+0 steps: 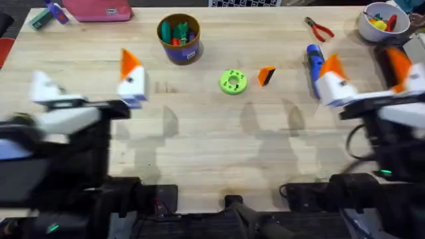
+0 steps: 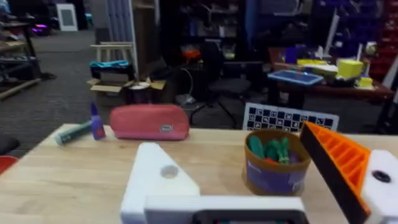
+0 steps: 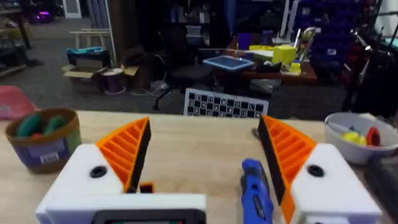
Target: Pick up the gripper from the table and insert it into the empty holder that is missing its gripper. Then pick up a screw, insert it into the mounting hole, and use the screwdriver to tighten it. Finally, clean up the table by picking up the vegetable and placing it into the bucket.
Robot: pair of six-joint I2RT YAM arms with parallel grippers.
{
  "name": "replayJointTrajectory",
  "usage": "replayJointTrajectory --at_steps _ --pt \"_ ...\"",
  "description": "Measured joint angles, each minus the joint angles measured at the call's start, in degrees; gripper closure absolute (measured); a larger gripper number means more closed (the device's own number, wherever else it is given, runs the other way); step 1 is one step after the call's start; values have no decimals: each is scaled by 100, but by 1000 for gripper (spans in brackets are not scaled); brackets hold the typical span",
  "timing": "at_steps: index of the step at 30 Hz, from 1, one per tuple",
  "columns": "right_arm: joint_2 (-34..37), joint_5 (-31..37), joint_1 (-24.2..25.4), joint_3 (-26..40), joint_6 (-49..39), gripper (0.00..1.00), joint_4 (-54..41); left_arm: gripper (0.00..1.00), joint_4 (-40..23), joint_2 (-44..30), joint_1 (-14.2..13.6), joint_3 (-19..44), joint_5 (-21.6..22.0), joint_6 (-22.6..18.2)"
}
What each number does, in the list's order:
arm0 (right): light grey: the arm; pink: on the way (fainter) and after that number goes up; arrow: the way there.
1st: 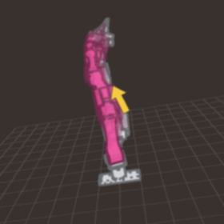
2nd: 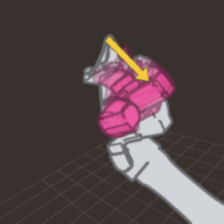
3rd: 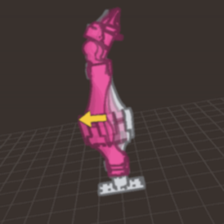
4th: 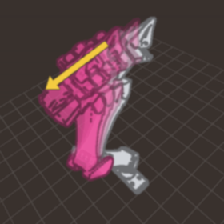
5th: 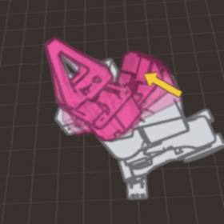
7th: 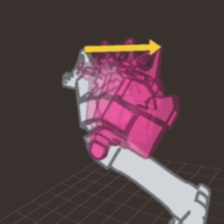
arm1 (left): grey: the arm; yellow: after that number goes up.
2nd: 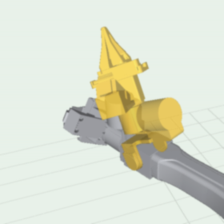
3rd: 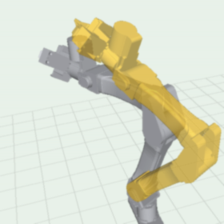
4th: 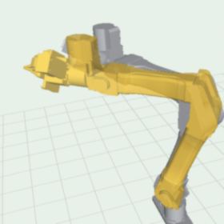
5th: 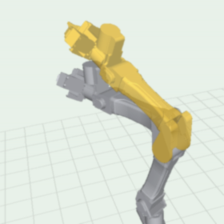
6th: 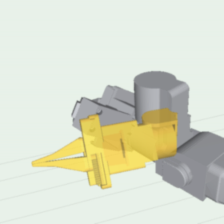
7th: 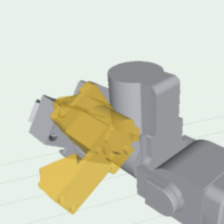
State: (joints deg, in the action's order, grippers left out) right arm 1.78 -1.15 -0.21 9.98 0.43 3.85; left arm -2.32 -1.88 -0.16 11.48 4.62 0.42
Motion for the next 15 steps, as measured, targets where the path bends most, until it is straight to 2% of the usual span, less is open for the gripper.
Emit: replayJointTrajectory --at_steps 5,11,15 --pt "799 -20 0 1481 2 8 -814 15 -1082 -943 0 1497 321 -1" --pt "2537 -22 0 3386 2 8 -2699 16 -3088 -2769 0 3280 472 -6" --pt "3684 -21 0 4415 1 9 -3915 16 -4054 -3906 0 4207 468 -16"
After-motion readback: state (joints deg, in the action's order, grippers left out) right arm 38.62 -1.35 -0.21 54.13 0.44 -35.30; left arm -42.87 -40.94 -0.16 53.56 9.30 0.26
